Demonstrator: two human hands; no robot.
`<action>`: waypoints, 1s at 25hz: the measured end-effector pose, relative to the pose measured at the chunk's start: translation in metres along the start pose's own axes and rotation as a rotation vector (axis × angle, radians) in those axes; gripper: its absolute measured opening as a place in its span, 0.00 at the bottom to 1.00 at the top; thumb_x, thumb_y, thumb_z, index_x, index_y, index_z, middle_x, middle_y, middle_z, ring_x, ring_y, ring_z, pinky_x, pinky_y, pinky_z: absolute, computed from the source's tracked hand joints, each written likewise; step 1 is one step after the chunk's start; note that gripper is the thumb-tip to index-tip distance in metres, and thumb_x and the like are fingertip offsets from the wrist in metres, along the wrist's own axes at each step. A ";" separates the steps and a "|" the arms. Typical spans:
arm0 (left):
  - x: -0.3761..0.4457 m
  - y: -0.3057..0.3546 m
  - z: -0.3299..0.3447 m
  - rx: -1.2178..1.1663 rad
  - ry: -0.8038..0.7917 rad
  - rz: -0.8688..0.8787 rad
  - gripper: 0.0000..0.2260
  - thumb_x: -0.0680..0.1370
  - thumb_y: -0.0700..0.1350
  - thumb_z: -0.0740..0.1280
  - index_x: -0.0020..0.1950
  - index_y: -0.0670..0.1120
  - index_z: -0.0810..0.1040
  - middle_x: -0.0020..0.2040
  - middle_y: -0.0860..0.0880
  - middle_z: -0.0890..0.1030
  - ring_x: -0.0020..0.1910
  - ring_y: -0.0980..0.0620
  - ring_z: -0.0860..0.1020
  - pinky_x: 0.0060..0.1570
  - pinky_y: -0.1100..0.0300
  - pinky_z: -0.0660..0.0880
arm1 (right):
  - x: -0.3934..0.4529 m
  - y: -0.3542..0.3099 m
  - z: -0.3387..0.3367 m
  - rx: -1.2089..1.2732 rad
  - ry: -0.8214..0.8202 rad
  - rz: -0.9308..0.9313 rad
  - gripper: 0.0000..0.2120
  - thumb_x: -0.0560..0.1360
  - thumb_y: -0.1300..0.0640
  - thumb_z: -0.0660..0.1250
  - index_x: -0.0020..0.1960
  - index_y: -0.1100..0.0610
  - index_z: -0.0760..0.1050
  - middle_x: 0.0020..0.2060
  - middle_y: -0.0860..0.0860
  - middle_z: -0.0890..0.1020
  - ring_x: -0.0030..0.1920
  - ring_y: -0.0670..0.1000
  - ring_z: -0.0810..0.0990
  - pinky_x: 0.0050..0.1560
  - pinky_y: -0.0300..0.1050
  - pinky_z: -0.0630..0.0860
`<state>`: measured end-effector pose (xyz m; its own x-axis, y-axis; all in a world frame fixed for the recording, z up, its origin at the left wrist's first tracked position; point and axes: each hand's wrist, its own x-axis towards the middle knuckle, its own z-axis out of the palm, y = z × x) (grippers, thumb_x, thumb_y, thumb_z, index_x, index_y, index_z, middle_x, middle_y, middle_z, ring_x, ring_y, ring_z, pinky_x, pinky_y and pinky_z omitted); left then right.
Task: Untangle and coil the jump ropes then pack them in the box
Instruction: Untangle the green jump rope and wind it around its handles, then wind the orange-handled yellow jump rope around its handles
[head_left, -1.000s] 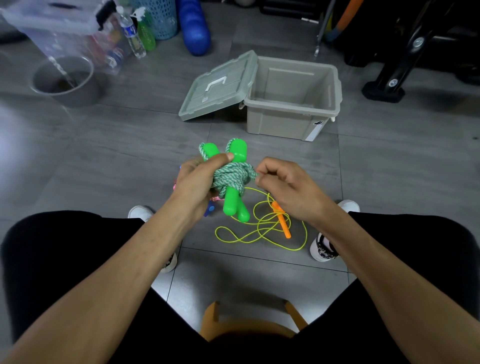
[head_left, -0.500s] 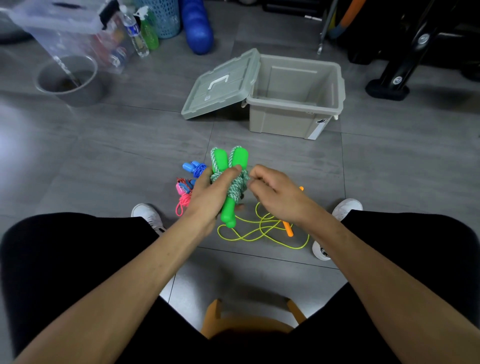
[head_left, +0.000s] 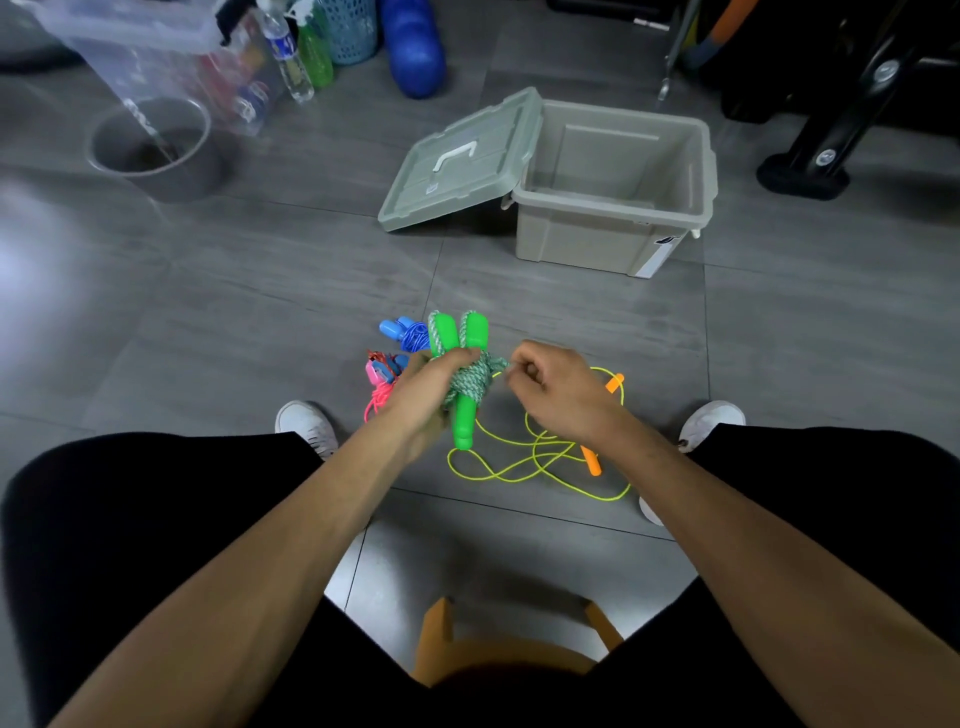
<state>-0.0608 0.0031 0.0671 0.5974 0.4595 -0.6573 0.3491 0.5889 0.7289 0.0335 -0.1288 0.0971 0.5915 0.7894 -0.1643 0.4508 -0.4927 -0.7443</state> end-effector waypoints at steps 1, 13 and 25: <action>0.006 -0.004 -0.004 -0.008 -0.035 -0.025 0.27 0.65 0.44 0.71 0.62 0.35 0.73 0.46 0.41 0.81 0.39 0.48 0.81 0.35 0.56 0.78 | 0.004 0.003 0.002 -0.037 -0.017 0.031 0.07 0.76 0.57 0.63 0.42 0.59 0.74 0.29 0.46 0.73 0.33 0.49 0.71 0.35 0.42 0.63; 0.145 -0.060 -0.039 0.483 0.315 0.067 0.06 0.72 0.43 0.75 0.47 0.47 0.81 0.43 0.49 0.82 0.42 0.51 0.80 0.46 0.59 0.76 | 0.055 0.068 0.009 -0.238 -0.232 0.272 0.06 0.75 0.55 0.64 0.46 0.56 0.78 0.43 0.50 0.82 0.45 0.52 0.78 0.40 0.40 0.68; 0.154 -0.067 -0.052 0.784 0.457 0.430 0.07 0.73 0.35 0.66 0.48 0.39 0.81 0.42 0.49 0.83 0.39 0.57 0.78 0.44 0.67 0.71 | 0.057 0.108 0.041 -0.067 -0.215 0.364 0.04 0.73 0.58 0.65 0.42 0.52 0.77 0.43 0.49 0.83 0.46 0.49 0.80 0.45 0.40 0.73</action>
<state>-0.0299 0.0692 -0.0933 0.5079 0.8382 -0.1987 0.6439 -0.2162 0.7340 0.0884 -0.1219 -0.0196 0.5707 0.6142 -0.5451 0.2849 -0.7706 -0.5701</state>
